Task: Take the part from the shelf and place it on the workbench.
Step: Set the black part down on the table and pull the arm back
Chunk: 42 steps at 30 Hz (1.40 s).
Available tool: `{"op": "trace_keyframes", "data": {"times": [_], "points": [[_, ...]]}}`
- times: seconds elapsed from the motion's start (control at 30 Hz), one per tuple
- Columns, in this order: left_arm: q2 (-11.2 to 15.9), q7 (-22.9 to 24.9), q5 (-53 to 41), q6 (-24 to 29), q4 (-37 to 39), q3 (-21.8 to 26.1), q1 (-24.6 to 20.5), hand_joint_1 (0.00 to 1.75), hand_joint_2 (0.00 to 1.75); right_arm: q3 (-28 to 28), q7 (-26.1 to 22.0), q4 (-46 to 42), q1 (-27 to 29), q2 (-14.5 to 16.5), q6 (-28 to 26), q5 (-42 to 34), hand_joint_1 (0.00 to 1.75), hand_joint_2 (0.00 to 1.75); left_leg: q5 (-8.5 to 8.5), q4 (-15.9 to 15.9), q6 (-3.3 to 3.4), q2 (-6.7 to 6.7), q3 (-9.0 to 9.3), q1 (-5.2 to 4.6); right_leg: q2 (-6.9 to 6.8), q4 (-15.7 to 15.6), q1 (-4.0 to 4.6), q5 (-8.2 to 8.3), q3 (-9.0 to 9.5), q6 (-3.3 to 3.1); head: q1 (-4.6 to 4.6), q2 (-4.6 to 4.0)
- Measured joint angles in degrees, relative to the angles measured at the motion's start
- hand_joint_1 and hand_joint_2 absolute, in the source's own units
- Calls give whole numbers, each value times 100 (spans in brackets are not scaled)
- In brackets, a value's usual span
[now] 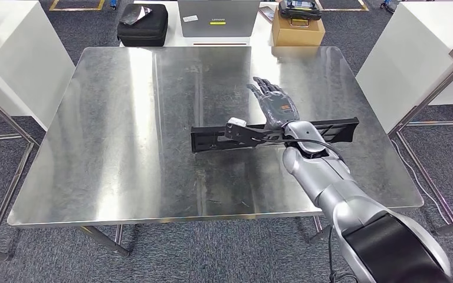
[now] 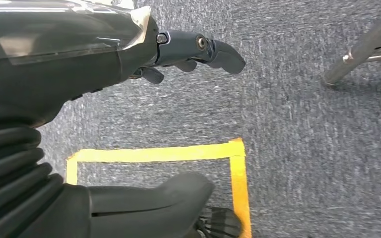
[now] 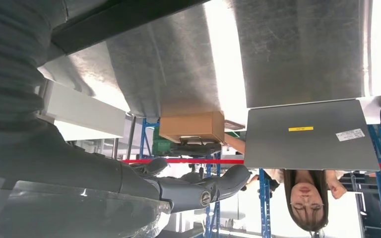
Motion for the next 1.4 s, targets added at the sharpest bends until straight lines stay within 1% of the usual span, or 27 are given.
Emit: {"op": "trace_keyframes", "data": {"times": [0.23, 0.3, 0.43, 0.57, 0.63, 0.7, 0.77, 0.87, 1.07, 1.4], "points": [[11, 225, -130, -82, 0, -2, 8, 0, 0, -108, -26, 5, -27, -51, 444, -287, 0, 175, 0, 0, 0, 0, 0, 0, 0, 0, 0, 0, 1, 0, 1, 0], [14, 263, -131, -148, 0, -2, 10, 0, 0, -139, -32, 10, -51, -58, 646, -372, 0, 175, 0, 0, 0, 0, 0, 0, 0, 0, 0, 0, 1, 0, 1, 0], [23, 354, -134, -318, 0, -2, 15, 0, 0, -295, -8, 37, -114, -93, 1626, -822, 0, 175, 0, 0, 0, 0, 0, 0, 0, 0, 0, 0, 1, 0, 1, 0], [33, 438, -131, -398, 0, -2, 24, 0, 0, -527, 37, 63, -205, -175, 2328, -1272, 0, 175, 0, 0, 0, -1, -1, 0, 0, 0, 0, 0, 1, 0, 1, 0], [38, 479, -127, -440, 0, -2, 28, 0, 0, -651, 58, 85, -301, -213, 2786, -1491, 0, 175, 0, 0, 0, 0, -1, -1, 0, 0, 0, 1, 1, 0, 1, 0], [46, 524, -125, -484, 0, -2, 29, 0, 0, -745, 70, 108, -400, -239, 3279, -1652, 0, 175, 0, 0, 0, 0, -1, -1, 0, 0, 0, 1, 1, 1, 1, 0], [56, 568, -108, -497, 0, -1, 29, 0, 0, -791, 158, 122, -486, -250, 3595, -1712, 0, 175, 0, 0, 0, 0, -2, -1, 0, 0, 0, 1, 1, 1, 1, 0], [66, 615, -62, -483, 0, 15, 30, 0, 0, -801, 349, 126, -615, -251, 3744, -1704, 0, 175, 0, 0, 0, 0, -2, 0, 0, 1, 0, 1, 1, 1, 1, 0], [67, 677, -14, -440, 0, 95, 29, 0, 0, -779, 546, -18, -722, -251, 3927, -1743, 0, 175, 0, 0, 0, 0, -2, 0, 0, 1, 0, 1, 1, 1, 1, 0], [67, 672, 55, -439, 0, 205, 30, 0, 0, -695, 540, -297, -766, -253, 4070, -1761, 0, 175, 0, 0, 0, -1, -2, -1, 0, 1, 0, 1, 1, 1, 1, 0]]}}
